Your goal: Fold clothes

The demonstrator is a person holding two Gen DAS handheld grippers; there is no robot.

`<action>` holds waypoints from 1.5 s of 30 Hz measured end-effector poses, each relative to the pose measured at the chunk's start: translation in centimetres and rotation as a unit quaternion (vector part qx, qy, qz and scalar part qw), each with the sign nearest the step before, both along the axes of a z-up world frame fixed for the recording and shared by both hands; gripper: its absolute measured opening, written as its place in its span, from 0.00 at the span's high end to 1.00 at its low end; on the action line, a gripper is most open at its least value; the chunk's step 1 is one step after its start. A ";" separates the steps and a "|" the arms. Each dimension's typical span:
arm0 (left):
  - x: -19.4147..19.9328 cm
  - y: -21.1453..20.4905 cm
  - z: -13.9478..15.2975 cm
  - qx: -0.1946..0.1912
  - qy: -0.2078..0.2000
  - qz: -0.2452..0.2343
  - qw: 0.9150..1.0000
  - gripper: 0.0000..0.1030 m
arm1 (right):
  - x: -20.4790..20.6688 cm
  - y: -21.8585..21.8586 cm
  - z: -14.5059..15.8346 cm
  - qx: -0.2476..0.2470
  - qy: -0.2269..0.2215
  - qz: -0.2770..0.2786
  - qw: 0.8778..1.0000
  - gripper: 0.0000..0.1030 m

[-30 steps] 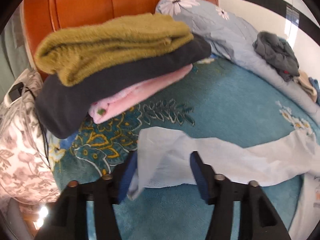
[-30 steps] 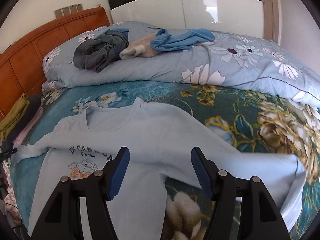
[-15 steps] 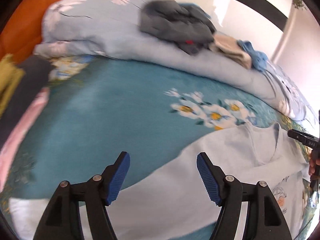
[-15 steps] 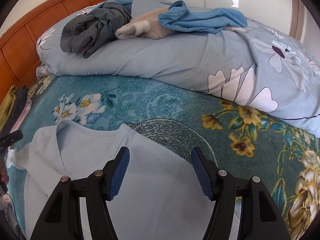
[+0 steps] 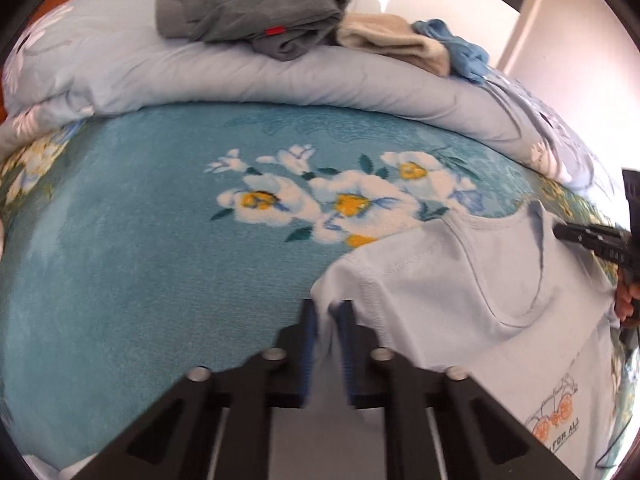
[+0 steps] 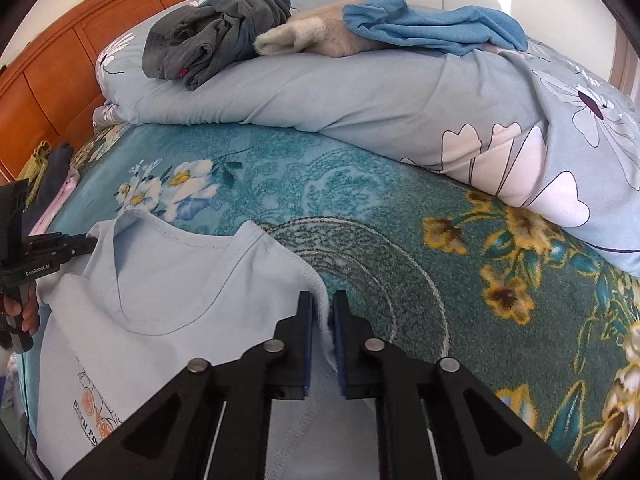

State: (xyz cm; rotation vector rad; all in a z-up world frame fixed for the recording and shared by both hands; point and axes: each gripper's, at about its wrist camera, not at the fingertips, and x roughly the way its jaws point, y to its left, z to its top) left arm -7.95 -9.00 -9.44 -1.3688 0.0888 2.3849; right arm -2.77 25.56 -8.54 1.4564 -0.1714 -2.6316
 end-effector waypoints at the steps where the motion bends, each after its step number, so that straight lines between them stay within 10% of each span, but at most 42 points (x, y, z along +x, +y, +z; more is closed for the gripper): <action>1: 0.2 0.2 0.4 -0.005 0.008 -0.007 1.000 0.94 | 0.2 -0.1 0.2 0.004 0.005 0.004 1.000 0.96; 7: -1.1 -0.9 3.2 0.009 0.077 0.050 0.996 0.94 | 0.4 1.4 3.3 -0.004 0.095 -0.061 0.994 0.97; 17: -2.9 -0.1 -0.2 -0.059 0.042 0.086 0.994 0.90 | -1.4 0.8 -0.3 0.010 0.047 -0.089 0.995 0.97; 22: -2.4 -0.8 0.4 -0.041 0.026 0.103 0.993 0.52 | -1.3 0.7 -0.2 0.008 0.043 -0.097 0.994 0.96; 26: -0.4 -1.6 2.0 -0.029 0.036 0.133 0.990 0.41 | 0.3 0.5 2.2 0.020 0.073 -0.107 0.991 0.64; 34: 8.5 -1.3 4.2 0.003 0.064 0.147 0.987 0.29 | 12.2 2.2 6.9 0.027 0.112 -0.122 0.986 0.60; 45: 16.8 0.0 3.0 0.101 0.013 0.159 0.982 0.23 | 32.1 5.2 4.5 0.042 0.039 -0.176 0.983 0.46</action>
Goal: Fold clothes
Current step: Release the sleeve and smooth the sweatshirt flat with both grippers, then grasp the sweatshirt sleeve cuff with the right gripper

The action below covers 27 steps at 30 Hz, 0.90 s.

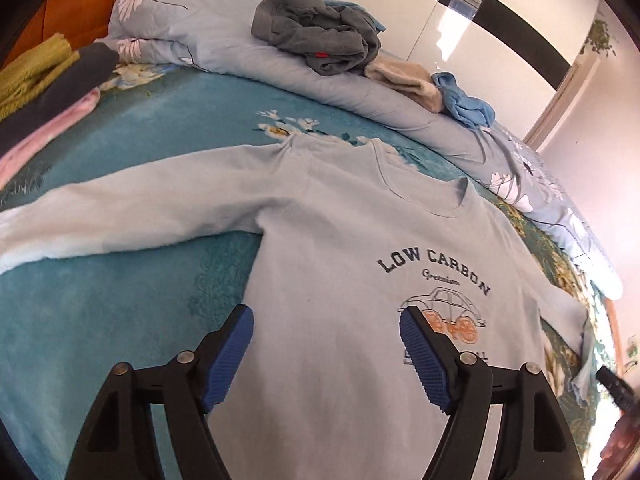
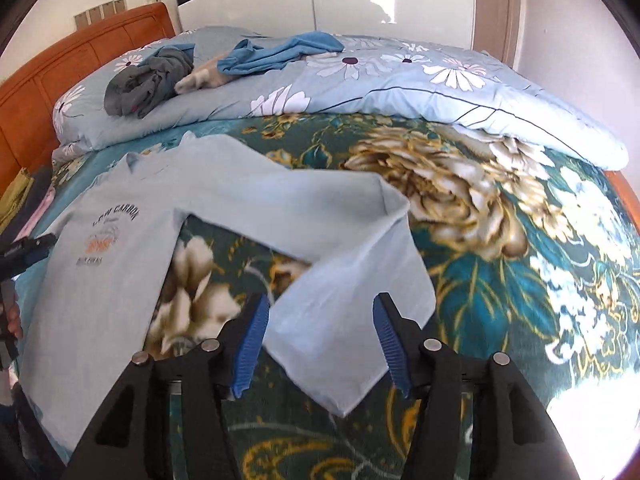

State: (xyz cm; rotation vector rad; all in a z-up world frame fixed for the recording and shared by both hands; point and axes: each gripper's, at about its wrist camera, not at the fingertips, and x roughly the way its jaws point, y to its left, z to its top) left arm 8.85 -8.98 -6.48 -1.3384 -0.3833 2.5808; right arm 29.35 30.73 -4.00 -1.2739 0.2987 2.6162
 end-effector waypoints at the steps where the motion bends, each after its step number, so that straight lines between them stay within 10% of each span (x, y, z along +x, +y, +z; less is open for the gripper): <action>1: 0.3 0.4 0.1 0.004 0.000 -0.002 1.000 0.23 | 0.2 -0.5 -0.3 0.000 -0.001 0.010 1.000 0.46; 11: 3.8 0.6 1.9 -0.016 0.018 -0.015 1.000 0.23 | -2.3 -2.9 -3.9 0.039 -0.044 0.018 0.998 0.46; 13: 4.1 -0.2 1.9 -0.007 0.016 -0.007 1.000 0.23 | -2.3 -2.4 -3.8 0.034 -0.040 0.000 0.999 0.54; 15: 4.4 -0.9 1.9 0.003 0.012 -0.001 1.000 0.23 | -2.2 -1.4 -3.7 0.025 -0.036 -0.029 0.999 0.83; 18: 4.9 -1.7 2.0 0.011 0.011 0.004 1.000 0.23 | -1.4 1.4 -3.0 -0.060 -0.006 -0.077 0.995 0.92; 27: 6.2 -3.7 1.7 0.027 0.012 0.019 0.999 0.23 | 0.4 4.9 12.3 -0.169 0.214 -0.080 0.959 0.93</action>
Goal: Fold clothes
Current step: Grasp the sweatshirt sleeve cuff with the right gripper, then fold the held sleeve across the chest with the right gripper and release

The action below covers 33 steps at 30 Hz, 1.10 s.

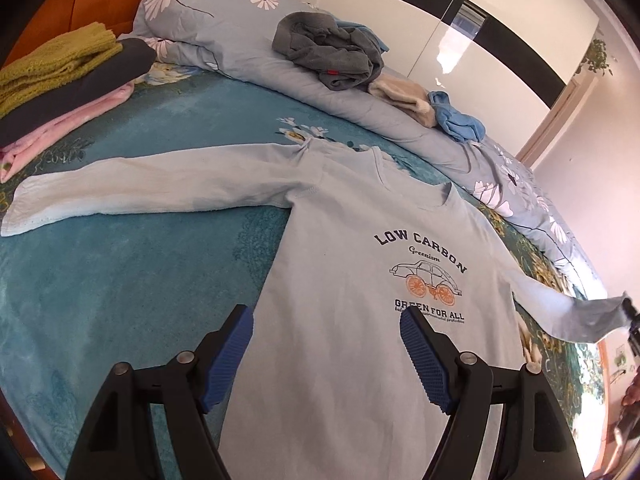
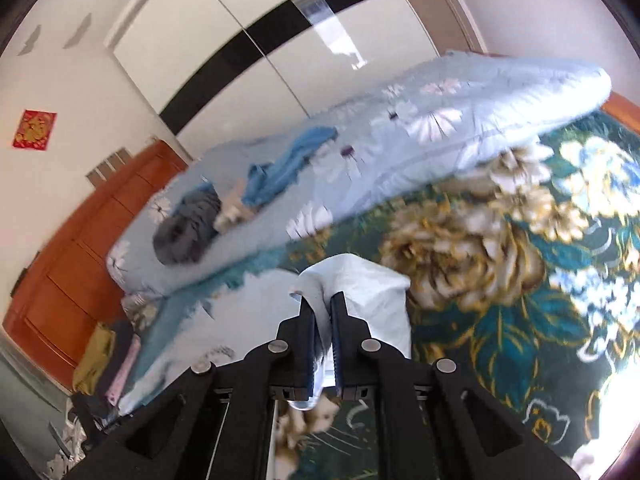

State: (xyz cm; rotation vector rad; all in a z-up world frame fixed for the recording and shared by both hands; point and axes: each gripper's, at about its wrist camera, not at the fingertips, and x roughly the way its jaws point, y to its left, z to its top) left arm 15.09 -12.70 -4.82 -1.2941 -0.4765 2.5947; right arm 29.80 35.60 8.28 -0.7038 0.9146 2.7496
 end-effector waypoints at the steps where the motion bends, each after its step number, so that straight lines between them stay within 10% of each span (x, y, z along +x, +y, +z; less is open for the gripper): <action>1: 0.1 -0.2 -0.1 0.004 -0.001 0.002 1.000 0.23 | -0.7 -0.5 1.6 0.003 0.014 0.011 1.000 0.93; 11: 0.6 -4.7 -0.1 0.032 0.002 0.044 0.999 0.23 | -16.6 -14.9 5.4 0.034 0.012 0.203 0.979 0.93; 22: 1.4 -12.1 -1.7 0.076 -0.010 0.129 0.989 0.22 | -32.7 -31.7 -6.9 0.060 -0.143 0.314 0.937 0.93; 33: 1.8 -15.1 -4.1 0.091 -0.037 0.162 0.982 0.22 | -37.5 -36.6 -14.9 0.086 -0.238 0.331 0.909 0.87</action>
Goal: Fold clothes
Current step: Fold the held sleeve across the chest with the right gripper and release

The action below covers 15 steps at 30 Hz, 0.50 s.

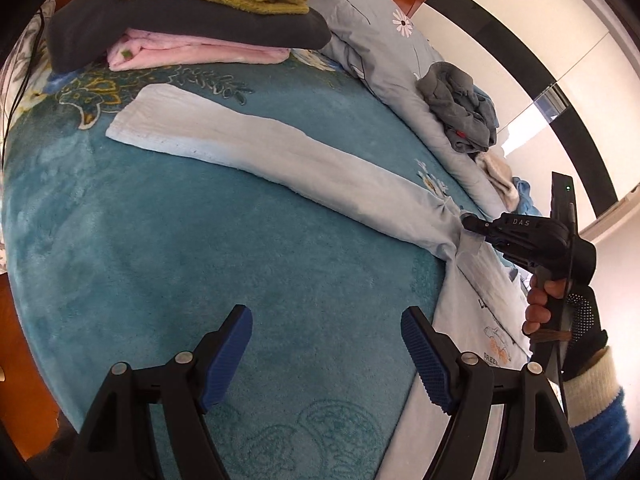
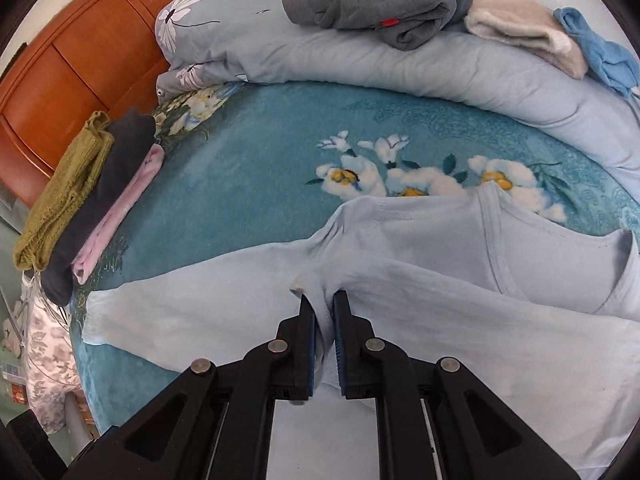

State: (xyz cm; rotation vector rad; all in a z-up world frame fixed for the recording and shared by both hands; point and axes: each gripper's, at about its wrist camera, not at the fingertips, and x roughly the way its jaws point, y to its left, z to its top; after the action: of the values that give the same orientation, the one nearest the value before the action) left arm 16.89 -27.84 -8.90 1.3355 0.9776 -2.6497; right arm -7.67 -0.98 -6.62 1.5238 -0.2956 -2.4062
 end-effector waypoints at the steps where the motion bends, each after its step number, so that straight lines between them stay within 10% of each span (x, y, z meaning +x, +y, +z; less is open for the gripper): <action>1: -0.1 -0.1 -0.2 0.004 -0.001 0.002 1.000 0.22 | -0.1 -0.1 -0.1 -0.003 -0.002 0.004 1.000 0.85; 4: -0.3 -0.6 -0.6 0.017 -0.006 0.008 1.000 0.22 | 0.2 0.0 -0.1 -0.037 -0.002 0.027 0.999 0.61; 15: -0.7 -8.5 0.7 -0.004 0.023 0.151 0.988 0.22 | 8.4 5.5 4.7 -0.091 0.076 0.049 0.992 0.56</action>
State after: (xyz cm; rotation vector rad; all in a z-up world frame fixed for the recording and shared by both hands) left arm 16.17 -36.32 -8.24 1.0327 1.0763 -2.4610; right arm 0.71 4.50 -1.89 1.2406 -0.3858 -2.3325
